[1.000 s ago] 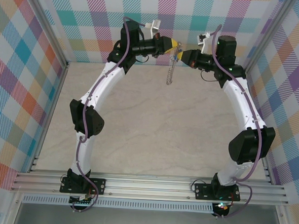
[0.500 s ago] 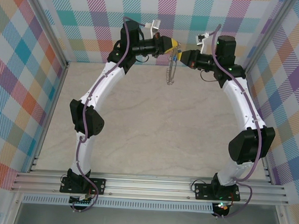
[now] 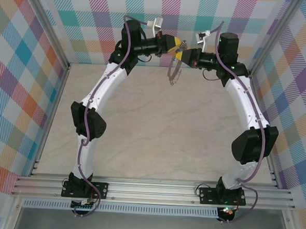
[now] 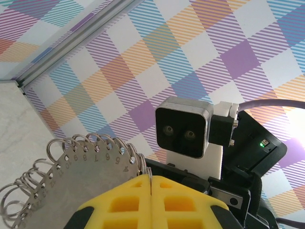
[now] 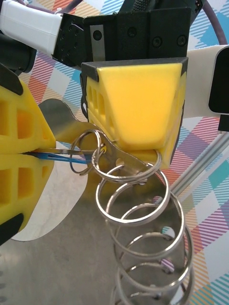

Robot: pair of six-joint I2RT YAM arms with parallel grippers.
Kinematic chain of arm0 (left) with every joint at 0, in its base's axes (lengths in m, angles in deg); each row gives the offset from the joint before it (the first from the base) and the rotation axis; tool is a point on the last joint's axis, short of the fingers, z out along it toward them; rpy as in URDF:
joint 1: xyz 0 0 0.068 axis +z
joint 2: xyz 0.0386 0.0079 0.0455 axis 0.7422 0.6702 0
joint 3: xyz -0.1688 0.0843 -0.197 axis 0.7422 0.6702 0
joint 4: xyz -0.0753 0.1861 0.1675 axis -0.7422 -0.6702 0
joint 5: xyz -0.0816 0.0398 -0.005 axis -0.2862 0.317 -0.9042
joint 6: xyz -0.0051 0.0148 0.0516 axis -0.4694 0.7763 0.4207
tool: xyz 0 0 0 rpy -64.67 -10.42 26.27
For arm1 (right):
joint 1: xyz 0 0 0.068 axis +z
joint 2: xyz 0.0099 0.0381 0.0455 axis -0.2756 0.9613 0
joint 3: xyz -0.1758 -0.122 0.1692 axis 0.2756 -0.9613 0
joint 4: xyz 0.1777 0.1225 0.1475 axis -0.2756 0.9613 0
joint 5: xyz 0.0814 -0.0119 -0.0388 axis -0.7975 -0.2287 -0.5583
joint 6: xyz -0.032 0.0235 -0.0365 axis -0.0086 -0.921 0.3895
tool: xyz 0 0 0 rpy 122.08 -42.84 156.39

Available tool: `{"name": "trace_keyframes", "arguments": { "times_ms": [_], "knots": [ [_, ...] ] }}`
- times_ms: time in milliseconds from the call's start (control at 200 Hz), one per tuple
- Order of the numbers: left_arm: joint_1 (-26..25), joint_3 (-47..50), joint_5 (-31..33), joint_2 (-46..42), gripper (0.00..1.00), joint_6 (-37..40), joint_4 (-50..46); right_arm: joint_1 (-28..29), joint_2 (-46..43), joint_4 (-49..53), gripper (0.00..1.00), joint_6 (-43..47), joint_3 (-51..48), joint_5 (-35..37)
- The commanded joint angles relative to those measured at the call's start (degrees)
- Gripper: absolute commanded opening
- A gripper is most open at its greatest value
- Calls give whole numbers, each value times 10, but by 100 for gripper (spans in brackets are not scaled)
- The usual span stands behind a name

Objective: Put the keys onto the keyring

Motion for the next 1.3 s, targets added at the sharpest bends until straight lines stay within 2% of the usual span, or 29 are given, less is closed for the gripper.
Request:
{"name": "trace_keyframes", "arguments": {
  "times_ms": [0, 315, 420, 525, 670, 795, 935, 1155, 1295],
  "knots": [
    [3, -20, 0, 1, 0, -11, 33, 13, 14, -13, 0, -13, 20, -46],
    [3, -21, -1, 6, 0, -23, 49, 13, 27, 1, 0, -16, 33, -37],
    [3, -21, -2, 9, 0, -35, 64, 8, 19, 20, 19, -6, 27, -32],
    [5, -20, -2, 11, 0, -45, 79, -6, -2, 28, 42, 1, 1, -28],
    [7, -19, -4, 15, 0, -57, 99, -53, -49, -6, 52, -19, -70, -36],
    [8, -19, -5, 17, 0, -65, 116, -85, -77, -47, 53, -54, -102, -36],
    [8, -19, -10, 16, 0, -70, 122, -88, -78, -113, 52, -122, -103, -16],
    [8, -19, -11, 17, 0, -77, 128, -87, -57, -221, 40, -245, -87, 26],
    [8, -19, -11, 18, 0, -83, 134, -76, -38, -232, 35, -263, -53, 22]
  ]
}}
